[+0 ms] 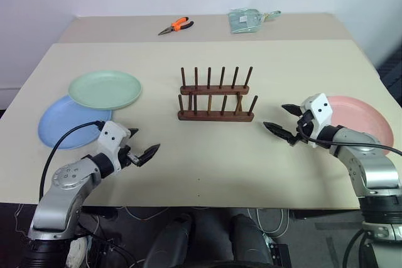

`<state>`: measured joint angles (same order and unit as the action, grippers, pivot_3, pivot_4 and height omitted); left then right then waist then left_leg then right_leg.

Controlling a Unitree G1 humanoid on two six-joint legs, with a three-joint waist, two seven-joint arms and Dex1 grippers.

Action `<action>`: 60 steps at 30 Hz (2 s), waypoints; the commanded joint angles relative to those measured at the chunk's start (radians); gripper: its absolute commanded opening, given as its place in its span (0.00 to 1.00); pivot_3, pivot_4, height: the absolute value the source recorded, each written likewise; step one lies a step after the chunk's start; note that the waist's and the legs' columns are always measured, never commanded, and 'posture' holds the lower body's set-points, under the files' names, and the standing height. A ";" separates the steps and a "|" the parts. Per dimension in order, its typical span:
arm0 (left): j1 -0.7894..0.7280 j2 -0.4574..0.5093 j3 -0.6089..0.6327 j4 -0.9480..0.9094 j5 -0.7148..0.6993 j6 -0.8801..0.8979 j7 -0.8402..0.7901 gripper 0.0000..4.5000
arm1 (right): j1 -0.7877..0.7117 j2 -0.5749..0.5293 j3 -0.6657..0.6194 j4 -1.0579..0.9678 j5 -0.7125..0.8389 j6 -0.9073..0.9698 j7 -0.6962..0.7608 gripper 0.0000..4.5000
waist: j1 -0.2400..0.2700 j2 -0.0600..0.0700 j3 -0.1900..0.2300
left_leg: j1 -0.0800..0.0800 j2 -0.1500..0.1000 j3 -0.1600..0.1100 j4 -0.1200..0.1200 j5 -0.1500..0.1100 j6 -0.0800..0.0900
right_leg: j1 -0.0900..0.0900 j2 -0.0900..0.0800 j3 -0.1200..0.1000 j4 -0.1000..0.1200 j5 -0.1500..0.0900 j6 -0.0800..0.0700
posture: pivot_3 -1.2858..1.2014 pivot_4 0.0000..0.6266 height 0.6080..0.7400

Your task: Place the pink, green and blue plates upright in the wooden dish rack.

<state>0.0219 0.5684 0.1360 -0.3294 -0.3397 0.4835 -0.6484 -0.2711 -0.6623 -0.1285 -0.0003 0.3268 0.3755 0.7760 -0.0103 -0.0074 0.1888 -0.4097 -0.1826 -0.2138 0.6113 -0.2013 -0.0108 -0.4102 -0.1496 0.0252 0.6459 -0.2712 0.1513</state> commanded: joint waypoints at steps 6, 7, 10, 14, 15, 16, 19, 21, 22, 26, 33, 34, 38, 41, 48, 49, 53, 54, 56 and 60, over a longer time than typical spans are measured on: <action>-0.158 0.004 -0.075 0.150 0.014 -0.031 -0.073 1.00 | -0.048 0.036 0.008 0.000 -0.006 -0.041 -0.017 0.97 | 0.004 0.000 0.000 | 0.000 0.000 0.000 0.000 0.000 0.000 | 0.000 0.000 0.000 0.000 0.000 0.000 | 0.52 0.24 1.00; -0.196 0.012 -0.095 0.192 0.025 -0.039 -0.098 1.00 | -0.046 0.038 0.008 -0.005 -0.003 -0.037 -0.017 0.97 | 0.007 0.000 0.000 | 0.000 0.000 0.000 0.000 0.000 0.000 | 0.000 0.000 0.000 0.000 0.001 0.000 | 0.52 0.24 1.00; -0.341 0.010 -0.158 0.377 0.070 -0.101 -0.164 1.00 | -0.022 0.049 0.011 -0.038 -0.012 -0.040 -0.036 0.97 | 0.014 0.000 0.000 | 0.000 0.000 0.000 0.000 0.000 0.000 | 0.000 0.001 0.000 0.000 0.001 0.001 | 0.52 0.24 1.00; -0.537 -0.013 -0.254 0.672 0.145 -0.219 -0.287 1.00 | 0.018 0.062 -0.004 -0.087 -0.026 -0.043 -0.088 0.97 | 0.019 0.000 0.000 | 0.000 0.000 0.000 0.000 0.000 0.000 | -0.001 0.001 0.000 0.000 0.002 0.003 | 0.52 0.24 1.00; -0.583 -0.023 -0.276 0.745 0.165 -0.252 -0.316 1.00 | 0.036 0.064 -0.011 -0.111 -0.025 -0.038 -0.101 0.97 | 0.022 0.000 0.000 | 0.000 0.000 0.000 0.000 0.000 0.000 | -0.001 0.001 0.000 0.000 0.002 0.003 | 0.52 0.24 1.00; -0.620 -0.030 -0.294 0.805 0.180 -0.287 -0.349 1.00 | 0.055 0.068 -0.016 -0.139 -0.025 -0.031 -0.116 0.97 | 0.023 0.000 0.000 | 0.000 0.000 0.000 0.000 0.000 0.000 | -0.001 0.001 0.000 0.000 0.002 0.003 | 0.52 0.24 1.00; -0.717 -0.078 -0.335 0.963 0.212 -0.361 -0.430 1.00 | 0.122 0.070 -0.039 -0.210 -0.022 -0.014 -0.155 0.97 | 0.026 0.000 0.000 | 0.000 0.000 0.000 0.001 0.000 0.000 | 0.000 0.000 -0.001 0.000 0.003 0.004 | 0.52 0.24 1.00; -0.770 -0.125 -0.351 1.068 0.245 -0.418 -0.434 1.00 | 0.174 0.076 -0.057 -0.257 -0.020 -0.003 -0.181 0.97 | 0.031 -0.001 0.000 | 0.000 -0.001 -0.001 0.001 0.000 0.000 | 0.001 0.000 -0.001 0.000 0.003 0.006 | 0.52 0.24 1.00; -0.791 -0.151 -0.356 1.111 0.257 -0.441 -0.435 1.00 | 0.196 0.078 -0.065 -0.279 -0.017 0.003 -0.190 0.97 | 0.029 -0.001 0.000 | 0.000 -0.001 -0.001 0.001 0.000 0.000 | 0.001 0.000 -0.001 -0.001 0.004 0.006 | 0.52 0.24 1.00; -0.827 -0.217 -0.346 1.199 0.272 -0.484 -0.455 1.00 | 0.238 0.083 -0.072 -0.329 -0.011 0.022 -0.212 0.97 | 0.023 -0.001 -0.001 | 0.000 -0.001 -0.001 0.002 0.000 0.000 | 0.002 0.000 -0.001 -0.001 0.004 0.007 | 0.52 0.24 1.00; -0.782 -0.210 -0.342 1.177 0.286 -0.513 -0.480 0.48 | 0.216 0.075 -0.050 -0.295 -0.025 0.010 -0.203 0.99 | 0.017 -0.001 -0.001 | 0.000 -0.001 0.000 0.002 0.000 0.001 | 0.002 0.000 -0.001 -0.001 0.004 0.007 | 0.52 0.24 1.00; -0.765 -0.198 -0.342 1.151 0.284 -0.512 -0.490 0.36 | 0.207 0.077 -0.045 -0.283 -0.027 0.006 -0.200 0.99 | 0.014 -0.001 -0.001 | 0.001 -0.001 0.000 0.002 0.000 0.001 | 0.002 0.000 -0.001 -0.001 0.004 0.007 | 0.52 0.24 1.00; -0.697 -0.159 -0.346 1.012 0.268 -0.487 -0.537 0.17 | 0.179 0.084 -0.023 -0.240 -0.040 -0.011 -0.190 0.99 | 0.008 0.000 -0.002 | 0.002 -0.001 0.000 0.002 0.000 0.001 | 0.002 0.001 -0.001 0.000 0.004 0.007 | 0.52 0.24 1.00; -0.626 -0.129 -0.362 0.851 0.253 -0.458 -0.576 0.17 | 0.167 0.075 -0.027 -0.200 -0.046 -0.029 -0.183 0.99 | 0.000 0.000 -0.002 | 0.002 -0.001 0.000 0.002 0.000 0.001 | 0.002 0.000 -0.001 0.000 0.004 0.007 | 0.52 0.24 1.00; -0.537 -0.096 -0.385 0.577 0.221 -0.374 -0.602 0.28 | 0.179 0.012 -0.070 -0.108 -0.083 -0.078 -0.164 0.99 | 0.006 0.000 -0.002 | 0.002 -0.001 -0.001 0.002 0.000 0.001 | 0.002 0.000 0.000 0.000 0.005 0.007 | 0.52 0.24 1.00; -0.544 -0.097 -0.381 0.584 0.224 -0.363 -0.587 0.41 | 0.183 0.003 -0.073 -0.099 -0.089 -0.085 -0.160 0.99 | 0.006 0.000 -0.001 | 0.002 -0.001 -0.001 0.002 0.000 0.001 | 0.002 0.001 0.000 0.000 0.005 0.007 | 0.52 0.24 1.00; -0.541 -0.071 -0.371 0.625 0.267 -0.359 -0.524 0.83 | 0.209 -0.020 -0.077 -0.103 -0.093 -0.100 -0.135 0.99 | 0.003 0.000 -0.001 | 0.002 -0.001 -0.001 0.002 0.000 0.001 | 0.002 0.001 0.000 0.000 0.005 0.007 | 0.52 0.24 1.00; -0.527 -0.052 -0.358 0.636 0.282 -0.354 -0.494 0.92 | 0.224 -0.027 -0.080 -0.113 -0.090 -0.103 -0.122 0.99 | 0.001 0.000 -0.001 | 0.002 -0.001 -0.001 0.002 0.000 0.000 | 0.002 0.001 0.000 0.001 0.005 0.007 | 0.52 0.24 1.00; -0.482 -0.008 -0.329 0.622 0.283 -0.331 -0.465 0.94 | 0.249 -0.037 -0.093 -0.126 -0.085 -0.106 -0.106 0.87 | -0.004 0.000 -0.002 | 0.002 0.000 -0.001 0.002 0.000 0.001 | 0.002 0.001 0.000 0.001 0.005 0.007 | 0.52 0.24 1.00; -0.318 0.086 -0.243 0.432 0.167 -0.187 -0.487 0.81 | 0.329 -0.083 -0.100 -0.209 -0.040 -0.078 -0.018 0.48 | -0.018 0.002 -0.003 | 0.004 0.003 0.003 0.000 0.000 0.001 | 0.001 0.001 0.000 0.002 0.005 0.006 | 0.52 0.24 1.00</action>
<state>-0.3540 0.6149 -0.1305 0.1254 -0.1621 0.2166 -1.1320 0.0499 -0.7275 -0.1977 -0.1414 0.2577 0.2967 0.7236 -0.0279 -0.0055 0.1859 -0.4053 -0.1791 -0.2102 0.6110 -0.2015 -0.0104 -0.4094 -0.1484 0.0253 0.6478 -0.2660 0.1566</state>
